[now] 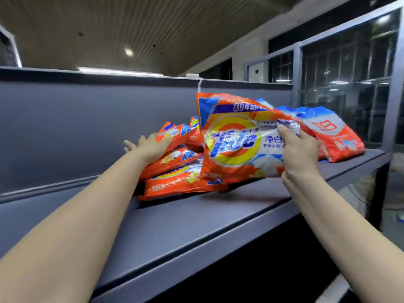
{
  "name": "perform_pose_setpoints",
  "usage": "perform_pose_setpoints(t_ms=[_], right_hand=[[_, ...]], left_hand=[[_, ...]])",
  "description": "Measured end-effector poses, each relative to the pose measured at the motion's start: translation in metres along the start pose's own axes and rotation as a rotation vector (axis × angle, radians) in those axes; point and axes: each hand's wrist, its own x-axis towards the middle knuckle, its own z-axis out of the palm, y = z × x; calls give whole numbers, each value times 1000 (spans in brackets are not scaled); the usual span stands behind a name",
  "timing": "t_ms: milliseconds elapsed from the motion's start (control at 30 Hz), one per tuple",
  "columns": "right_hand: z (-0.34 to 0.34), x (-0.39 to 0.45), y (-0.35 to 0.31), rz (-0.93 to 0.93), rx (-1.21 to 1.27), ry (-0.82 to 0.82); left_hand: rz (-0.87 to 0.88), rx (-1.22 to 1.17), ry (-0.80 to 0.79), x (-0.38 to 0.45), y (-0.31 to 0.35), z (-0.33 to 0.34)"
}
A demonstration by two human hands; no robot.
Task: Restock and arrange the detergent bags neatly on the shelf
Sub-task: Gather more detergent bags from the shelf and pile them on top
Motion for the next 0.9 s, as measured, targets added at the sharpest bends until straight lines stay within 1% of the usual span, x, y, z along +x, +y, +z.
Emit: perform_pose_setpoints(t_ms=[67,133,200,267,300,333,367,500,567,667,733,833,900], right_hand=[[25,17,7,-59,-32,28],[52,30,19,-194,-181,47],[78,37,39,-368,-463,-28],[96,36,59,-478,-865,-155],[100,35,65,-523,-1038,-180],[103,35,67,-580,-1148,-211],[104,34,67,-621,-1189,-264],[94,19,70,-492,-1081,-607],[86,11,76,-556,-1150,-704],[87,17,73,-559,-1242,-797],[87,22,71,-582,-1243,-842],[74,20,66,-621,-1117,-850],[60,16,62,-614,-1028,-809]], left_hand=[[53,-18,-33,2,-10,-1],[91,-46,-17,6,-19,0],[88,-51,47,8,-22,3],[33,-56,125,10,-18,7],[3,-54,164,10,-16,10],[-20,-52,198,8,-12,12],[-35,-57,217,8,-11,13],[-69,-91,207,4,-9,12],[-79,-78,195,-1,-7,11],[-85,-78,200,-14,-1,10],[-92,-75,217,-25,3,8],[-85,-108,263,-45,12,6],[-68,-129,292,-62,20,5]])
